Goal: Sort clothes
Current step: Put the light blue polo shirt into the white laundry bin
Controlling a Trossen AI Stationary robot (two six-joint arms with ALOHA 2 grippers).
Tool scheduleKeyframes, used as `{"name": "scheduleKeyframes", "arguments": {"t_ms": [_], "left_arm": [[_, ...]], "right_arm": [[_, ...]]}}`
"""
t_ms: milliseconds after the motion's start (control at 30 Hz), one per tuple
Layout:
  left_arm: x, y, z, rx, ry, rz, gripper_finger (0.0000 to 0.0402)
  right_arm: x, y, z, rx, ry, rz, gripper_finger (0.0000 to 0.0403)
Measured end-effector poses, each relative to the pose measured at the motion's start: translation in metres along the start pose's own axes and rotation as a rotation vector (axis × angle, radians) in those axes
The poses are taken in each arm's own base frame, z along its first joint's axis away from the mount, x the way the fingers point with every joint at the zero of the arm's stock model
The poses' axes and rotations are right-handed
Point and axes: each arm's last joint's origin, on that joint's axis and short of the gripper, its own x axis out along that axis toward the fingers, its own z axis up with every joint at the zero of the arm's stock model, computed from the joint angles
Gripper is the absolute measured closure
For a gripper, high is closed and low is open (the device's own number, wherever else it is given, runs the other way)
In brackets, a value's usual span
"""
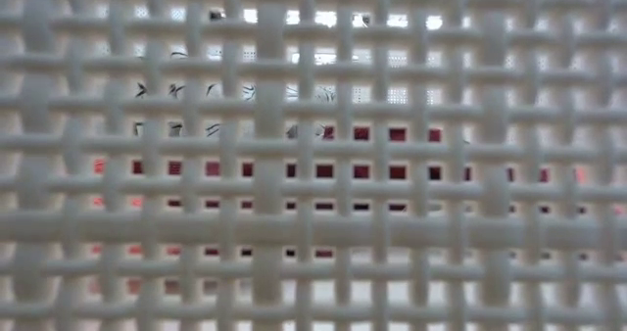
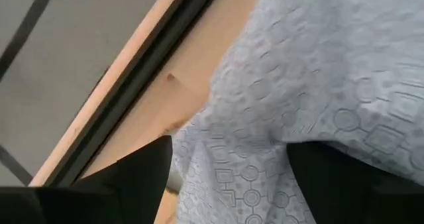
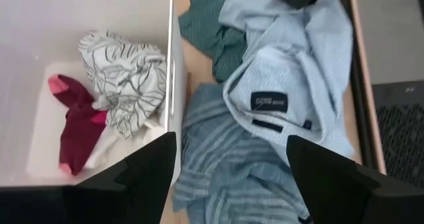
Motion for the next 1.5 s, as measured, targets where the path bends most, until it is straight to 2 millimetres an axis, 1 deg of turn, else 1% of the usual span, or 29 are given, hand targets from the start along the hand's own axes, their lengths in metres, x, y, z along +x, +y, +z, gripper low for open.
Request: {"name": "scheduleKeyframes", "arguments": {"t_ms": [100,233,400,467,533,600,667,800,833,900,967,1033,1133,1233,1367,1500], "left_arm": [[0.019,0.004,-0.003,-0.015,0.053,-0.028,0.0093],[0.045,0.002,-0.008,-0.026,0.12,-0.133,0.0093],[0.066,-0.003,-0.014,-0.01,0.173,-0.187,0.0095],[0.071,-0.006,-0.016,0.01,0.187,-0.2,0.0108],[0.073,-0.007,-0.016,0.036,0.189,-0.208,0.0134],[0.073,-0.008,-0.016,0.065,0.187,-0.214,0.0175],[0.072,-0.01,-0.016,0.086,0.184,-0.216,0.023],[0.072,-0.009,-0.016,0.105,0.186,-0.2,0.036],[0.072,-0.009,-0.016,0.105,0.186,-0.195,0.0376],[0.069,-0.009,-0.015,0.115,0.177,-0.19,0.0379],[0.06,-0.01,-0.015,0.137,0.161,-0.175,0.0378],[0.045,-0.01,-0.016,0.146,0.139,-0.151,0.0379],[0.01,-0.009,-0.013,0.154,0.038,-0.121,0.0379],[-0.024,-0.013,-0.015,0.168,-0.056,-0.111,0.0379],[-0.07,-0.021,-0.022,0.195,-0.212,-0.117,0.0379],[-0.107,-0.029,-0.033,0.224,-0.344,-0.123,0.0379]], "right_arm": [[0.009,-0.001,-0.003,0.014,0.039,0.01,0.0129],[0.019,-0.003,-0.007,0.022,0.078,0.02,0.0129],[0.024,-0.004,-0.008,0.026,0.094,0.024,0.0129],[0.024,-0.004,-0.008,0.027,0.094,0.024,0.0129],[0.024,-0.004,-0.008,0.031,0.091,0.023,0.0129],[0.023,-0.004,-0.008,0.031,0.089,0.022,0.0129],[0.023,-0.004,-0.008,0.035,0.086,0.02,0.0129],[0.023,-0.006,-0.008,0.038,0.08,0.017,0.0129],[0.023,-0.006,-0.008,0.039,0.079,0.016,0.0129],[0.023,-0.006,-0.008,0.039,0.078,0.016,0.0129],[0.023,-0.006,-0.007,0.041,0.078,0.015,0.0129],[0.023,-0.006,-0.007,0.042,0.078,0.015,0.0129],[0.023,-0.006,-0.007,0.042,0.077,0.015,0.0129],[0.023,-0.007,-0.007,0.04,0.069,0.011,0.0129],[0.022,-0.01,-0.005,0.039,0.043,0.0,0.0129],[0.021,-0.015,-0.005,0.047,0.034,-0.011,0.0129]]}}
